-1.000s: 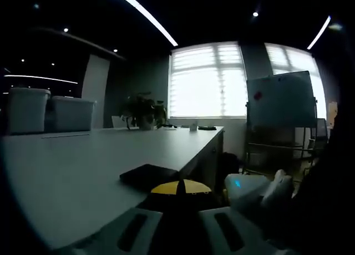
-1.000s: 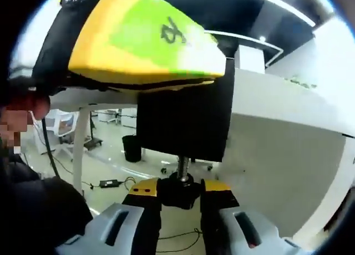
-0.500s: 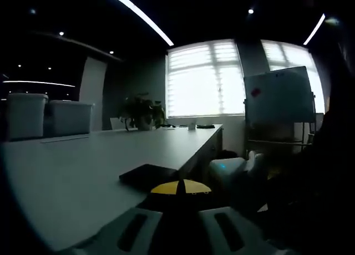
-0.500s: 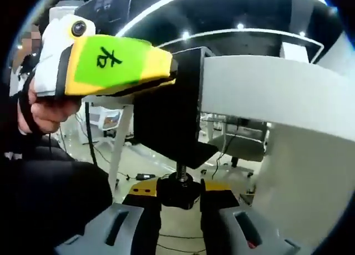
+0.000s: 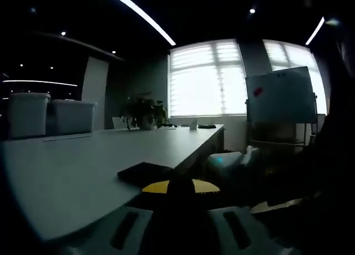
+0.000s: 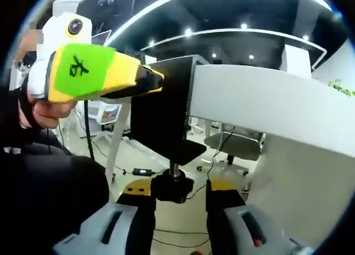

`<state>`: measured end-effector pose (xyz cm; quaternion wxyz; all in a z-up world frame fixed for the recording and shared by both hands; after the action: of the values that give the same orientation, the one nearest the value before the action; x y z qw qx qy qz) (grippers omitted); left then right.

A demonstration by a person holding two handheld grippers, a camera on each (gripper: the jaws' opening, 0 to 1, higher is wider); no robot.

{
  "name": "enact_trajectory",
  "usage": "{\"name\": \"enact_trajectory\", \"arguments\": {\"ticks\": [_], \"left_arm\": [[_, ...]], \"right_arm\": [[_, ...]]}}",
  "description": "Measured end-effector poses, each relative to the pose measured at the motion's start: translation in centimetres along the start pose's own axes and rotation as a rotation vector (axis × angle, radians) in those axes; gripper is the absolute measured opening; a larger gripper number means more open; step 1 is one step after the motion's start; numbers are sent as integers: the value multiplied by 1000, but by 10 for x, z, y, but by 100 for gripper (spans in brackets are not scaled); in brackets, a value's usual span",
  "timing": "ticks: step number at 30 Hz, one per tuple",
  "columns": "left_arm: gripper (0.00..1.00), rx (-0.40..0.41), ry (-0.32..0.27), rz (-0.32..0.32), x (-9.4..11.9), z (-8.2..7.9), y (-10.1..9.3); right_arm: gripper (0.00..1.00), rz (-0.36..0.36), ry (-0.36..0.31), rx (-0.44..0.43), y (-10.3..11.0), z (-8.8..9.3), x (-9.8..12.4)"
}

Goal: Clamp the fixed fixture on the desktop, loosen the retaining clip, secure it to the edge of the desk, and tighten the retaining clip.

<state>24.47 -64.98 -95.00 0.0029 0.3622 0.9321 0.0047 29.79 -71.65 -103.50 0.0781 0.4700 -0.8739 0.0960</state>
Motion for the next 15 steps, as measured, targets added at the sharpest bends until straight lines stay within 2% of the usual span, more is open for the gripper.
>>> {"name": "enact_trajectory", "arguments": {"ticks": [6, 10, 13, 15], "left_arm": [[25, 20, 1, -2, 12, -3, -7], [37, 79, -21, -15, 28, -10, -10], [52, 111, -10, -33, 40, -11, -9], [55, 122, 10, -51, 53, -10, -7]], "right_arm": [[37, 18, 38, -40, -1, 2, 16], [41, 2, 61, -63, 3, 4, 32], [44, -12, 61, -97, 7, 2, 43], [49, -7, 62, -104, 10, 0, 53]]}}
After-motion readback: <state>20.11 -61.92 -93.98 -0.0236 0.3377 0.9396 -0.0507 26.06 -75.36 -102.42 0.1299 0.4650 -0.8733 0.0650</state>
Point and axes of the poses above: the point that each gripper's makers call its tool centre point, and the gripper's own axes: x roughly backward along the fingers, y roughly to its left, z roughly out of its underside, the point moved 6 cm from there along x, roughly backward along the fingers, and after that the axes turned 10 degrees about -z, right-handed, at the moved point
